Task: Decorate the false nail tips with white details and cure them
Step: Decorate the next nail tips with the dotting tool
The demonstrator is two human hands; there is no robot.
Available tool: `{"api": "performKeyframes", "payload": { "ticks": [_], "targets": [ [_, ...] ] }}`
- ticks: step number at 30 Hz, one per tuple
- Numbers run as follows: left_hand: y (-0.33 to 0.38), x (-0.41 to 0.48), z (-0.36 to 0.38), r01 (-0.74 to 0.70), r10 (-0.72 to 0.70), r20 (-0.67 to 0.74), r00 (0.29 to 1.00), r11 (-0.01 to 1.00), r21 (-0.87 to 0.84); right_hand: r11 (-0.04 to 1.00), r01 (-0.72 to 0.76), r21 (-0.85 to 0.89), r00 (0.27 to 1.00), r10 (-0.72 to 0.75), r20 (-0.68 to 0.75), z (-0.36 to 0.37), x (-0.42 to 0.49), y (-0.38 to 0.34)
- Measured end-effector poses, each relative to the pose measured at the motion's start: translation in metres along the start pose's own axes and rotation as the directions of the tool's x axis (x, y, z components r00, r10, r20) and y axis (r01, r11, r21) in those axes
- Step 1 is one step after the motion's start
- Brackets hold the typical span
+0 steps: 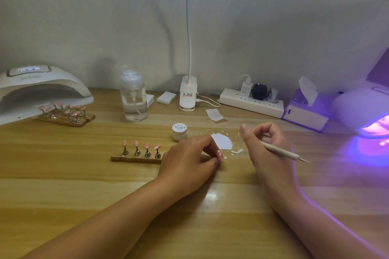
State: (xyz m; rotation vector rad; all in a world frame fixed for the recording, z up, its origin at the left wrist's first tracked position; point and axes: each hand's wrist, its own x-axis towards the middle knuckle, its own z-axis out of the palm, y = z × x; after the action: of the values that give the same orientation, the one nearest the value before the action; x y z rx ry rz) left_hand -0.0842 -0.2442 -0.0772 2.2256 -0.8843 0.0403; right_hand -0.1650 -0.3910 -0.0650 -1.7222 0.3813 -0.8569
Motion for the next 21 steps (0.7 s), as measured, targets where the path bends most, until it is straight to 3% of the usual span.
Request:
{"api": "performKeyframes", "payload": {
  "ticks": [6,14,21],
  "targets": [
    [0.0007,-0.0013,0.0002,0.004,-0.004,-0.003,1.000,1.000,0.008,0.978,-0.156,-0.135,0.982,0.169,0.083,-0.0020,0.0061,0.0076],
    [0.0006,0.0001,0.0002,0.015,-0.015,-0.002,1.000,1.000,0.024,0.938,-0.090,-0.335,0.973,0.155,0.171,-0.0005,0.0027,0.0058],
    [0.0006,0.0002,-0.0004,0.013,-0.013,-0.002,1.000,1.000,0.026,0.942,-0.103,-0.318,0.973,0.161,0.163,-0.0011,0.0035,0.0067]
  ]
}}
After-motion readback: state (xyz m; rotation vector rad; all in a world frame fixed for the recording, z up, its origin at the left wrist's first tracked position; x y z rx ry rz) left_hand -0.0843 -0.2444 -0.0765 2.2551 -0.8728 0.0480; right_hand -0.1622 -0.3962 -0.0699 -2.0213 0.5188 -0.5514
